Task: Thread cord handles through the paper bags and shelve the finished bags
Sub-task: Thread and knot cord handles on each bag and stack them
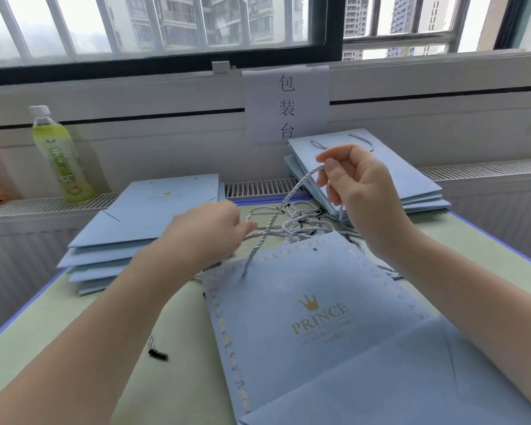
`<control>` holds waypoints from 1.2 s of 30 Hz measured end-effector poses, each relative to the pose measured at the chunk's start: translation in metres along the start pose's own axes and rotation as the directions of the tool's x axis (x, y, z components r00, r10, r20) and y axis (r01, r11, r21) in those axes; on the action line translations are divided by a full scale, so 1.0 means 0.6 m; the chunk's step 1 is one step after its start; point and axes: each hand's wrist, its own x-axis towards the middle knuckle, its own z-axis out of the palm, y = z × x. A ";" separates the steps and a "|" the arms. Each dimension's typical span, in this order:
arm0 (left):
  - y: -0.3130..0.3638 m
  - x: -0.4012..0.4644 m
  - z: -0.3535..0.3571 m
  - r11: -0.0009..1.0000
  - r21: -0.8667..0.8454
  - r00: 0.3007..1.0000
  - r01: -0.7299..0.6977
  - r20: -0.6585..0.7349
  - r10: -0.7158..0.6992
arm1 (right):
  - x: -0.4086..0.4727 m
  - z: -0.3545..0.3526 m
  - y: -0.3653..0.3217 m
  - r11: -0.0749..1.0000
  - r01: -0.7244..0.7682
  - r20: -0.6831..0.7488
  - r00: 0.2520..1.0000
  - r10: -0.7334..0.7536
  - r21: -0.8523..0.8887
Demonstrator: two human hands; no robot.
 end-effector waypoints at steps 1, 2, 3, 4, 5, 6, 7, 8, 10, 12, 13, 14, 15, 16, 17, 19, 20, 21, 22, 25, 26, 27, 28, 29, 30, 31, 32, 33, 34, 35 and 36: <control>0.006 0.001 0.006 0.969 -0.238 0.991 -0.067 -0.131 0.036 | -0.004 0.002 0.000 1.000 -0.018 0.068 0.997 0.019 -0.013; 0.016 -0.001 0.007 0.859 -0.480 0.971 -0.176 -0.227 0.072 | -0.008 0.006 0.002 0.999 -0.029 0.134 0.990 0.033 -0.030; 0.028 -0.004 0.008 0.718 -0.645 0.959 -0.262 -0.259 0.117 | -0.012 0.009 0.003 0.999 -0.030 0.193 0.980 0.038 -0.046; 0.038 -0.008 0.011 0.619 -0.723 0.951 -0.306 -0.257 0.170 | -0.014 0.011 0.005 0.998 -0.022 0.243 0.969 0.035 -0.058; 0.045 -0.011 0.018 0.583 -0.739 0.941 -0.337 -0.259 0.216 | -0.016 0.013 0.008 0.997 -0.007 0.280 0.960 0.027 -0.072; 0.050 -0.013 0.025 0.588 -0.722 0.931 -0.366 -0.273 0.244 | -0.016 0.015 0.011 0.995 0.013 0.298 0.954 0.016 -0.095; 0.051 -0.012 0.034 0.609 -0.691 0.921 -0.390 -0.300 0.249 | -0.017 0.014 0.016 0.989 0.041 0.299 0.954 0.004 -0.144; 0.048 -0.008 0.043 0.634 -0.657 0.912 -0.407 -0.335 0.239 | -0.017 0.013 0.020 0.969 0.080 0.289 0.957 -0.010 -0.233; 0.041 -0.003 0.049 0.658 -0.633 0.903 -0.408 -0.388 0.186 | -0.015 0.006 0.030 0.844 0.181 0.294 0.955 -0.030 -0.504; 0.036 -0.002 0.040 0.622 -0.688 0.915 -0.373 -0.383 0.125 | -0.015 0.000 0.039 0.660 0.255 0.327 0.945 -0.015 -0.707; 0.034 -0.003 0.034 0.576 -0.737 0.929 -0.353 -0.350 0.121 | -0.015 -0.002 0.041 0.601 0.272 0.338 0.941 -0.003 -0.751; 0.034 -0.005 0.028 0.522 -0.786 0.943 -0.331 -0.295 0.154 | -0.014 -0.004 0.043 0.556 0.286 0.343 0.940 -0.003 -0.780; 0.036 -0.007 0.024 0.488 -0.820 0.952 -0.298 -0.220 0.211 | -0.013 -0.005 0.045 0.505 0.299 0.341 0.940 -0.010 -0.810; 0.038 -0.010 0.025 0.495 -0.827 0.952 -0.265 -0.145 0.268 | -0.010 -0.007 0.044 0.453 0.294 0.325 0.946 -0.011 -0.841; 0.041 -0.011 0.030 0.542 -0.803 0.948 -0.249 -0.088 0.305 | -0.007 -0.009 0.041 0.424 0.273 0.301 0.954 0.000 -0.864; 0.044 -0.009 0.053 0.692 -0.661 0.948 -0.290 -0.097 0.305 | -0.002 -0.014 0.031 0.471 0.199 0.252 0.966 0.052 -0.860; 0.044 -0.006 0.067 0.752 -0.573 0.942 -0.325 -0.128 0.310 | 0.000 -0.016 0.028 0.528 0.154 0.228 0.971 0.077 -0.835; 0.044 -0.005 0.078 0.793 -0.502 0.937 -0.346 -0.137 0.322 | 0.002 -0.018 0.027 0.598 0.123 0.213 0.974 0.082 -0.792; 0.045 -0.006 0.085 0.822 -0.456 0.939 -0.341 -0.123 0.321 | 0.003 -0.018 0.029 0.662 0.101 0.202 0.976 0.077 -0.742; 0.042 -0.006 0.085 0.856 -0.427 0.956 -0.292 -0.119 0.267 | 0.003 -0.008 0.032 0.829 0.025 0.242 0.961 0.135 -0.559; 0.040 -0.004 0.081 0.854 -0.437 0.960 -0.281 -0.133 0.248 | 0.002 -0.004 0.028 0.882 -0.042 0.266 0.946 0.186 -0.469; 0.040 -0.004 0.077 0.847 -0.458 0.963 -0.269 -0.138 0.231 | 0.002 -0.002 0.023 0.919 -0.134 0.282 0.927 0.249 -0.371; 0.040 -0.004 0.072 0.837 -0.485 0.968 -0.253 -0.134 0.215 | 0.002 0.000 0.018 0.933 -0.233 0.297 0.902 0.313 -0.275; 0.040 -0.004 0.068 0.826 -0.510 0.971 -0.239 -0.128 0.202 | 0.003 0.000 0.013 0.929 -0.315 0.312 0.878 0.363 -0.196; 0.040 -0.003 0.064 0.822 -0.522 0.974 -0.228 -0.121 0.193 | 0.004 0.000 0.009 0.918 -0.374 0.323 0.859 0.396 -0.131; 0.039 -0.003 0.061 0.828 -0.516 0.976 -0.218 -0.117 0.184 | 0.005 -0.002 0.004 0.908 -0.410 0.334 0.847 0.414 -0.086; 0.037 -0.001 0.058 0.845 -0.494 0.979 -0.203 -0.114 0.169 | 0.004 -0.003 0.003 0.901 -0.429 0.342 0.839 0.422 -0.061; 0.035 0.001 0.056 0.865 -0.467 0.983 -0.182 -0.108 0.148 | 0.003 -0.004 0.002 0.904 -0.424 0.354 0.837 0.417 -0.062; 0.030 0.004 0.053 0.882 -0.445 0.988 -0.152 -0.092 0.124 | 0.003 -0.004 0.002 0.914 -0.397 0.369 0.839 0.400 -0.087; 0.026 0.007 0.052 0.892 -0.435 0.993 -0.121 -0.066 0.103 | 0.001 -0.004 0.005 0.926 -0.355 0.394 0.839 0.376 -0.128; 0.022 0.010 0.051 0.896 -0.434 0.995 -0.095 -0.034 0.089 | -0.003 -0.002 0.007 0.935 -0.312 0.429 0.831 0.355 -0.169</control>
